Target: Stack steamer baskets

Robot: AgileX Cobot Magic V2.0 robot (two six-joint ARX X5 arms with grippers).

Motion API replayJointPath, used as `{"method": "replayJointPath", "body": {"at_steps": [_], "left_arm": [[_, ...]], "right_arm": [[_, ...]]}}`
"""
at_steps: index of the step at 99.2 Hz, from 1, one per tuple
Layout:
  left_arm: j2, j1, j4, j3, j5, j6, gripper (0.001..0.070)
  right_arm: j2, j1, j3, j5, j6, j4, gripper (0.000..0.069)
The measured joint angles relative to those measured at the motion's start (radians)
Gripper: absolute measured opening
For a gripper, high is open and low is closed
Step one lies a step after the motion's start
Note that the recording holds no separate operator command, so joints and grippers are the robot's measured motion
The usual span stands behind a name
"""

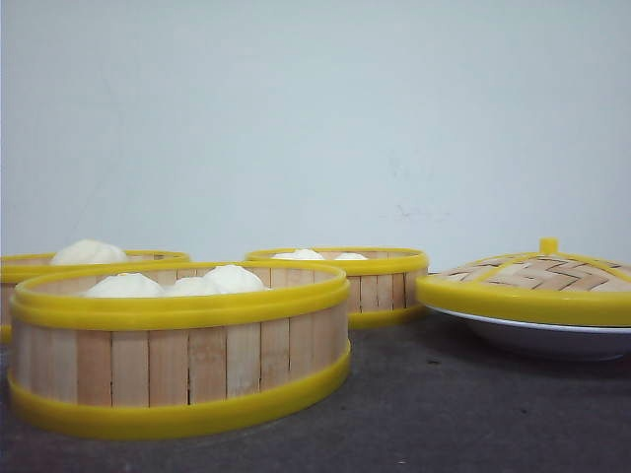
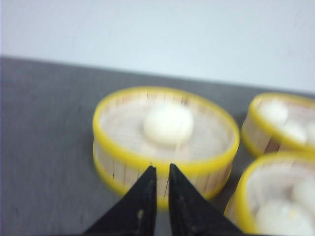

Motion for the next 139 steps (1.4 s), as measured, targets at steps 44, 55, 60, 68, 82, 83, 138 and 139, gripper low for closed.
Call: {"method": "replayJointPath", "body": {"at_steps": [44, 55, 60, 68, 82, 83, 138, 139], "left_arm": [[0.451, 0.0, -0.254, 0.571, 0.059, 0.003, 0.0017], [0.574, 0.0, -0.352, 0.656, 0.124, 0.045, 0.0017], [0.616, 0.0, -0.38, 0.668, 0.128, 0.056, 0.0017], [0.674, 0.0, -0.419, 0.668, 0.127, 0.066, 0.0017], [0.735, 0.0, -0.452, 0.667, 0.128, 0.075, 0.0017], [0.736, 0.0, -0.452, 0.667, 0.128, 0.076, 0.0017], [0.755, 0.0, -0.451, 0.667, 0.128, 0.071, 0.0355], [0.755, 0.0, -0.451, 0.667, 0.128, 0.071, 0.0355]], "right_arm": [[0.533, 0.0, 0.586, -0.002, -0.069, -0.336, 0.0009], [0.643, 0.0, 0.632, -0.002, -0.105, -0.382, 0.0009], [0.683, 0.0, 0.632, -0.002, -0.117, -0.399, 0.0009], [0.736, 0.0, 0.63, 0.003, -0.132, -0.434, 0.0009], [0.787, 0.0, 0.63, 0.003, -0.156, -0.448, 0.0009], [0.79, 0.0, 0.63, 0.003, -0.156, -0.448, 0.0009], [0.875, 0.017, 0.633, -0.098, -0.176, -0.352, 0.0592], [0.884, 0.02, 0.634, -0.101, -0.174, -0.347, 0.0592]]}}
